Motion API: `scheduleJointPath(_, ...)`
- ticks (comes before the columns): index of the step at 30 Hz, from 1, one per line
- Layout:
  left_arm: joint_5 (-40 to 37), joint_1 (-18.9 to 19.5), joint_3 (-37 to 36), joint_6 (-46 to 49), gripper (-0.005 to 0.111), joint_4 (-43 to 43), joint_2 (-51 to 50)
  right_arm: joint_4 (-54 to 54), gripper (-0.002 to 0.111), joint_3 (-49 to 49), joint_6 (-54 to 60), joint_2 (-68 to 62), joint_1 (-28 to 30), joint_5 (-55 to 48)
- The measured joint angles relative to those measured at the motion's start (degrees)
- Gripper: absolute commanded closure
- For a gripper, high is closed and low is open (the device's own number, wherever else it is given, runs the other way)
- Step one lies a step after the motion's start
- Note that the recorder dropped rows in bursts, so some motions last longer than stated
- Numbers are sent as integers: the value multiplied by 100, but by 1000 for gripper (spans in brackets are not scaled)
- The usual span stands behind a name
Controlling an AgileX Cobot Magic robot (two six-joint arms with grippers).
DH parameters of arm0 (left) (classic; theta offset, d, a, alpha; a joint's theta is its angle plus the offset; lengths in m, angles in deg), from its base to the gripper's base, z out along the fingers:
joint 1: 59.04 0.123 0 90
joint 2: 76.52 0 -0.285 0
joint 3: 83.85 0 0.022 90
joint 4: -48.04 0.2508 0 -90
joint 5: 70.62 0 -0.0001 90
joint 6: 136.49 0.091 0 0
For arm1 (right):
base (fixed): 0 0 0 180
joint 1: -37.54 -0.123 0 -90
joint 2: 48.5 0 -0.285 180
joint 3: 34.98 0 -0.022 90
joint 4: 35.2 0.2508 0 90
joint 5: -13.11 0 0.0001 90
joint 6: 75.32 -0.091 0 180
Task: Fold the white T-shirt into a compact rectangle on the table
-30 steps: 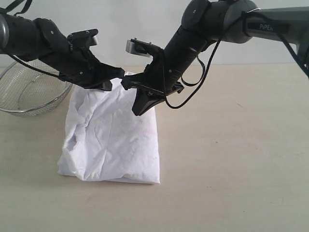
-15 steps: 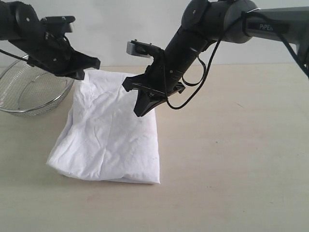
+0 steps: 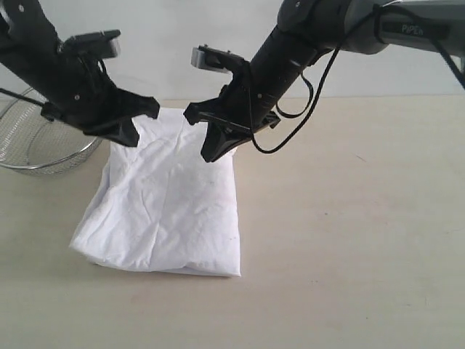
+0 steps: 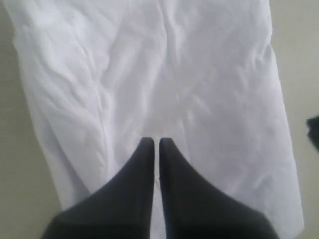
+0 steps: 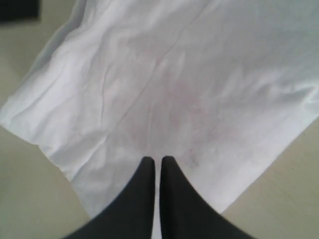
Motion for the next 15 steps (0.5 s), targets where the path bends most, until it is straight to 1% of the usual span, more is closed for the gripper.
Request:
scheduleJointPath(4,230,-173,-728,8,102,-252,311,0,108,0,-10,241,25,-68)
scheduleJointPath(9,586,-398,-1373,13,102,-363,427,-12,108,0,-22,239,25,-116)
scheduleJointPath(15,935,-417,-1866,13,102,-419,427,-24,108,0,-34,226,25,-116)
